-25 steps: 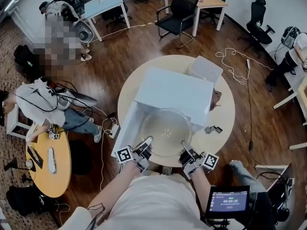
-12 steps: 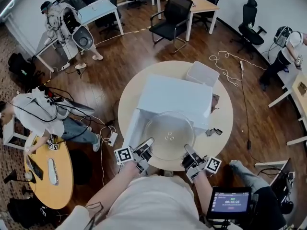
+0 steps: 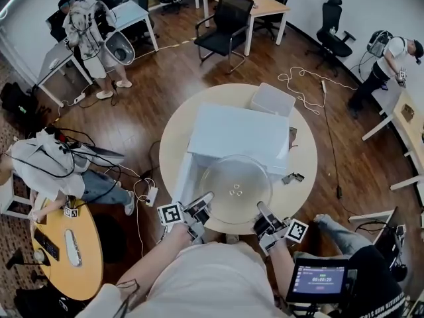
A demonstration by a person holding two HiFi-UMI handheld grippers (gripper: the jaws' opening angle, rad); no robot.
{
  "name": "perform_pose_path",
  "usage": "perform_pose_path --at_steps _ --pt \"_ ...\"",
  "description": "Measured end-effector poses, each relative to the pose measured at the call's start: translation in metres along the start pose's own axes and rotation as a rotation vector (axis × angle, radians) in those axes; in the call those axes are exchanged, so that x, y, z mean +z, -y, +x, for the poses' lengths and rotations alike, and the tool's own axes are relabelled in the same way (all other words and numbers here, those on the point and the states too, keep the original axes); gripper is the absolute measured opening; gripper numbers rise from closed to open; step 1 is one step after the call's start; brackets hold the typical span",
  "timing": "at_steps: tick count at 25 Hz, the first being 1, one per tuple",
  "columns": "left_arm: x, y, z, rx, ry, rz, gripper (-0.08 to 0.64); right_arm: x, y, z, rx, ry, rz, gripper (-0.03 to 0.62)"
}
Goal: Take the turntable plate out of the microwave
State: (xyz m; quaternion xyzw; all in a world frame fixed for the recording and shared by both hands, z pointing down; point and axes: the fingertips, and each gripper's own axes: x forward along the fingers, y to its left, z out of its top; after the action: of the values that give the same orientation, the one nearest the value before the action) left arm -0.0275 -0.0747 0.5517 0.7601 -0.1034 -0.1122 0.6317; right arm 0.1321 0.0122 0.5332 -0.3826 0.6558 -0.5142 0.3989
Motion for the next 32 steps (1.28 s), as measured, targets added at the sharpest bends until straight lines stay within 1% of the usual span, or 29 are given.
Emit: perform_pose_path --at_steps 4,7,10,20,29,32 --pt "-0.002 0.0 -0.003 -0.003 -0.032 -0.002 0.048 -0.005 -0.003 -0.002 -0.006 0.008 -0.022 0.037" --pt "-0.005 -0.001 -0.005 -0.002 -0.05 -0.024 0.048 -0.009 -0.004 -0.004 -0.015 0.009 -0.038 0.037" --pt "-0.006 -0.003 -0.008 0.005 -0.065 -0.029 0.048 -0.012 -0.003 -0.005 -0.023 0.014 -0.049 0.037" --pt "-0.003 -0.006 -0.01 0.012 -0.087 -0.038 0.048 -0.017 -0.001 -0.005 -0.035 0.037 -0.054 0.037" --pt "-0.009 -0.005 -0.009 0.005 -0.1 -0.047 0.048 -0.019 -0.001 -0.012 -0.041 0.045 -0.063 0.037" --pt "-0.013 -0.007 -0.01 0.01 -0.1 -0.037 0.048 -0.02 -0.001 -0.016 -0.036 0.048 -0.066 0.037"
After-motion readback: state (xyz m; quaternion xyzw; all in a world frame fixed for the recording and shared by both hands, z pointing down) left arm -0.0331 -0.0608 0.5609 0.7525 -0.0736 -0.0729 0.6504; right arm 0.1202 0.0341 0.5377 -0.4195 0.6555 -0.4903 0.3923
